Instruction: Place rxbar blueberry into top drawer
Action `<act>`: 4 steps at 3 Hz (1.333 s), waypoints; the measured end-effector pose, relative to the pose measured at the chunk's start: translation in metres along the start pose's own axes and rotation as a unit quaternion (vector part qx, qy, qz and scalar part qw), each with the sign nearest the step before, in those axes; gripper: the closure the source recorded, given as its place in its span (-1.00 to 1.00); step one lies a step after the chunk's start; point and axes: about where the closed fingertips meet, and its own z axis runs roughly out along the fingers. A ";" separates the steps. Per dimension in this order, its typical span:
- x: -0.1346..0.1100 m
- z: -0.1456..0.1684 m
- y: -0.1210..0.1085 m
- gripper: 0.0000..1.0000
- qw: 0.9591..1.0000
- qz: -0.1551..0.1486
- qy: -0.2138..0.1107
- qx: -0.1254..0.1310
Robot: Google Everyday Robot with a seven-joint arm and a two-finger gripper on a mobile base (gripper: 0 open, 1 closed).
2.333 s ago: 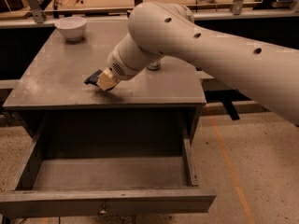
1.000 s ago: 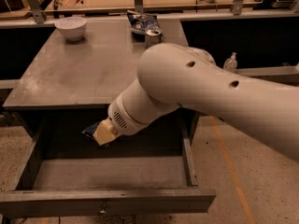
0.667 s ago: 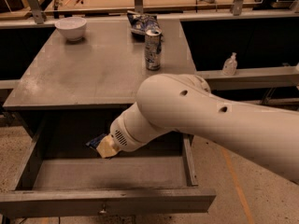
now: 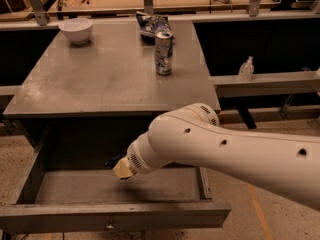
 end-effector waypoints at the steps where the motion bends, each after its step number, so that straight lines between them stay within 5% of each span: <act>1: 0.005 0.004 -0.009 -0.76 1.000 0.006 0.002 0.014; 2: 0.001 -0.006 -0.011 -0.72 1.000 0.008 -0.005 0.017; 3: -0.009 -0.033 -0.014 -0.29 1.000 0.004 -0.020 0.017; 4: -0.025 -0.092 -0.018 0.19 0.998 -0.006 -0.040 0.040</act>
Offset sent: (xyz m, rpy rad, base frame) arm 0.0096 -0.0177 0.0124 0.0023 -0.0271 -0.0456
